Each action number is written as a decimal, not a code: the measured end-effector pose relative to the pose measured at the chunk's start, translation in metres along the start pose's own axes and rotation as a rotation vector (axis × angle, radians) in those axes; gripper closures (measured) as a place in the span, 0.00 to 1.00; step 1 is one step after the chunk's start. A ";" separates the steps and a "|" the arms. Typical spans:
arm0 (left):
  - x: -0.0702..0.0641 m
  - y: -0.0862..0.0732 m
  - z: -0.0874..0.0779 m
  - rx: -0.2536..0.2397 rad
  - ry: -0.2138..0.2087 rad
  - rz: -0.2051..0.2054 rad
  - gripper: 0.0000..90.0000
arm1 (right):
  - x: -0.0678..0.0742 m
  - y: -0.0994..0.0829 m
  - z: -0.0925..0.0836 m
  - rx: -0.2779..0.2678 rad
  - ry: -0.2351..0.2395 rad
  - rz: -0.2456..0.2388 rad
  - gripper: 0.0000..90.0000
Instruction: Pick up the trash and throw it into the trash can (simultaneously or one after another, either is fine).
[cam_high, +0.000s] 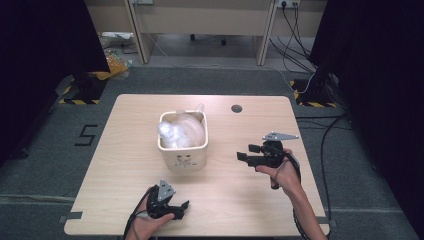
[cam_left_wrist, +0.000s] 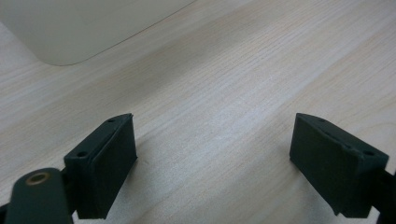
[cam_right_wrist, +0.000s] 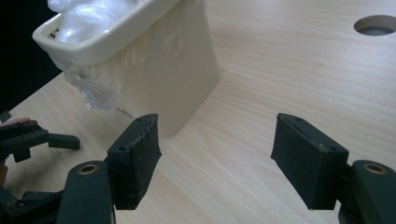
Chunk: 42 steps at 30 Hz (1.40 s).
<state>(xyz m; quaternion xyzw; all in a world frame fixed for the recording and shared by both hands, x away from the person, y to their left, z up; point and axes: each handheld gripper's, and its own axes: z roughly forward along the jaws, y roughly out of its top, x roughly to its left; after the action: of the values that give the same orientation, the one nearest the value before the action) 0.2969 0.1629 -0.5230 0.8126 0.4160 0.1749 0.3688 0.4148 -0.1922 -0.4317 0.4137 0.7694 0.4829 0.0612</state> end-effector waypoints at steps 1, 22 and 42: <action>0.000 0.000 0.000 0.000 0.000 0.000 0.15 | -0.001 -0.001 0.000 -0.002 -0.001 -0.003 0.35; 0.000 0.000 0.000 0.000 0.000 0.000 0.15 | 0.002 -0.035 -0.004 -0.002 -0.032 -0.016 0.34; 0.000 0.000 0.000 0.001 0.000 0.000 0.15 | 0.009 -0.068 -0.003 0.050 -0.054 -0.029 0.20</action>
<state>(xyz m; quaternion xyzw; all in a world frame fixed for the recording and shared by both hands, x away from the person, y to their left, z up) 0.2968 0.1630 -0.5229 0.8128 0.4160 0.1749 0.3683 0.3679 -0.2012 -0.4813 0.4166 0.7853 0.4511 0.0785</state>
